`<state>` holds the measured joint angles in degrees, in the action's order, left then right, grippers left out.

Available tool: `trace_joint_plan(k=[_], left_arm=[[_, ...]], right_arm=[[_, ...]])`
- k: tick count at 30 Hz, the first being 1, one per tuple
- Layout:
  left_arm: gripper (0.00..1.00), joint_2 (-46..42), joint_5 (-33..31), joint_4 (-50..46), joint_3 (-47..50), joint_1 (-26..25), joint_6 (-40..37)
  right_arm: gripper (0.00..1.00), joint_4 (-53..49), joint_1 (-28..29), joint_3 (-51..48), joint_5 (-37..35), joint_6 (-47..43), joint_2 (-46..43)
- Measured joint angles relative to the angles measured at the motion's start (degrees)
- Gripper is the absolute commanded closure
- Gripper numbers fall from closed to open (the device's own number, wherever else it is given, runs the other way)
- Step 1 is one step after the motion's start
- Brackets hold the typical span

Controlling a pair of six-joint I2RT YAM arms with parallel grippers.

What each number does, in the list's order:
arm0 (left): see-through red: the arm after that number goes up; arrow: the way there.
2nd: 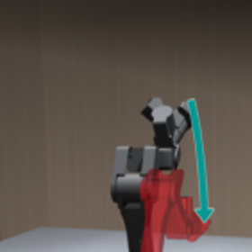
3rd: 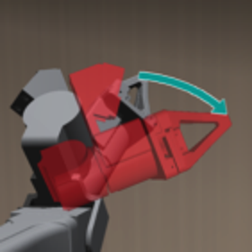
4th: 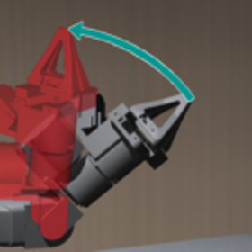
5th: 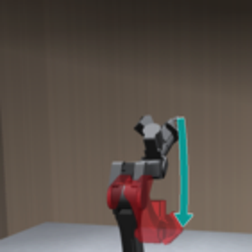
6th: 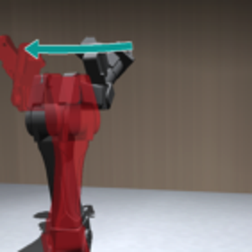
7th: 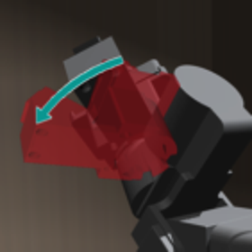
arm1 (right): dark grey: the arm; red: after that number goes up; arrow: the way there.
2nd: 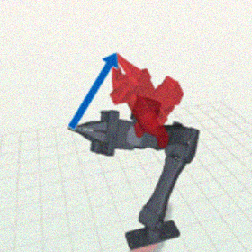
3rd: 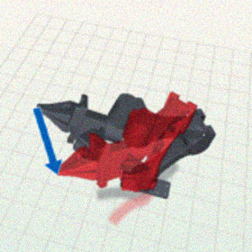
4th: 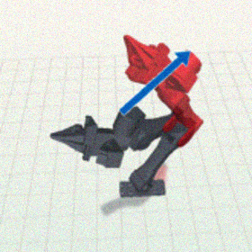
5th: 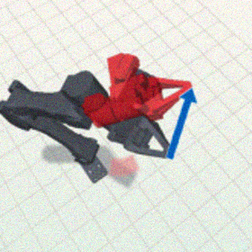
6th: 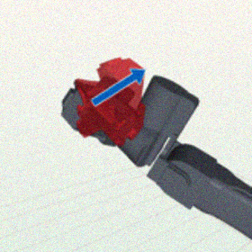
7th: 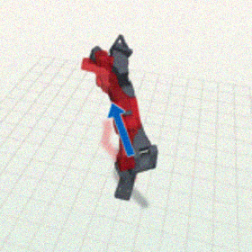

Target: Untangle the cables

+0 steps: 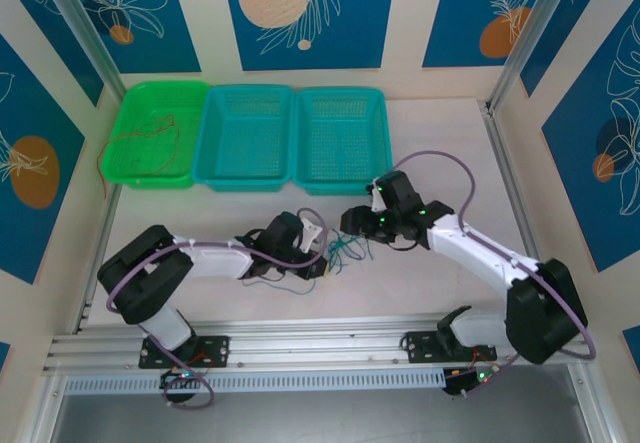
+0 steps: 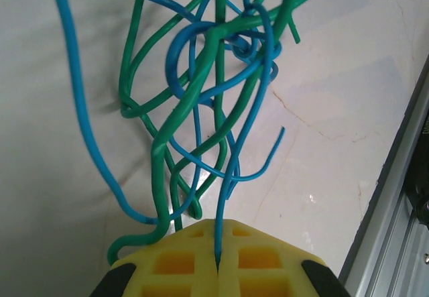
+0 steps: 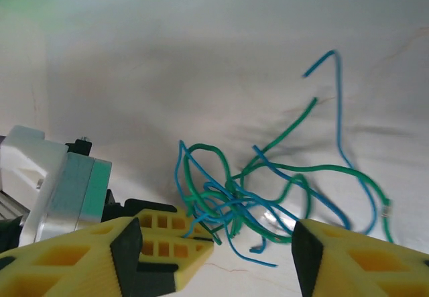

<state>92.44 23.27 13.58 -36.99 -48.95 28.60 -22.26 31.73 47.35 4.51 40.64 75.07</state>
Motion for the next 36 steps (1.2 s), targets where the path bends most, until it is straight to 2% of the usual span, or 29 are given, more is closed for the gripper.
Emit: trace_joint_plan(k=[6,12,14,17,18,23,27,32,36], left_arm=[[1.00,0.0,-0.7,0.9,0.2,0.0,0.1],[1.00,-0.1,-1.3,0.9,0.2,-0.1,0.4],[1.00,-0.1,-1.3,0.9,0.2,-0.1,0.4],[1.00,-0.4,-1.6,0.8,0.2,-0.1,0.3],[1.00,-0.8,-2.0,0.6,0.2,-0.1,0.2],[1.00,-4.8,-7.7,-1.7,0.4,-0.1,-0.2],[1.00,-13.8,-12.3,-3.9,2.9,1.2,-0.1],[1.00,-26.5,-14.8,-8.7,5.1,6.4,0.4],[1.00,-35.3,-17.0,-14.2,6.0,11.8,0.9]], right_arm=[[0.45,-0.6,3.6,3.0,-1.2,-2.3,6.2],[0.66,-0.5,5.1,4.0,-4.5,-4.8,10.4],[0.76,-0.3,5.1,4.0,-5.3,-5.2,12.0],[0.97,-0.4,5.2,4.2,-7.3,-5.4,14.2],[1.00,-0.5,5.2,4.2,-8.1,-5.4,14.6],[1.00,-1.4,5.1,4.3,-12.8,-4.4,14.7],[1.00,-3.6,2.2,4.2,-16.7,-1.7,13.1],[1.00,-2.9,-5.2,1.7,-16.3,1.0,7.9],[1.00,-4.0,-16.6,-3.0,-20.1,2.0,5.6]])
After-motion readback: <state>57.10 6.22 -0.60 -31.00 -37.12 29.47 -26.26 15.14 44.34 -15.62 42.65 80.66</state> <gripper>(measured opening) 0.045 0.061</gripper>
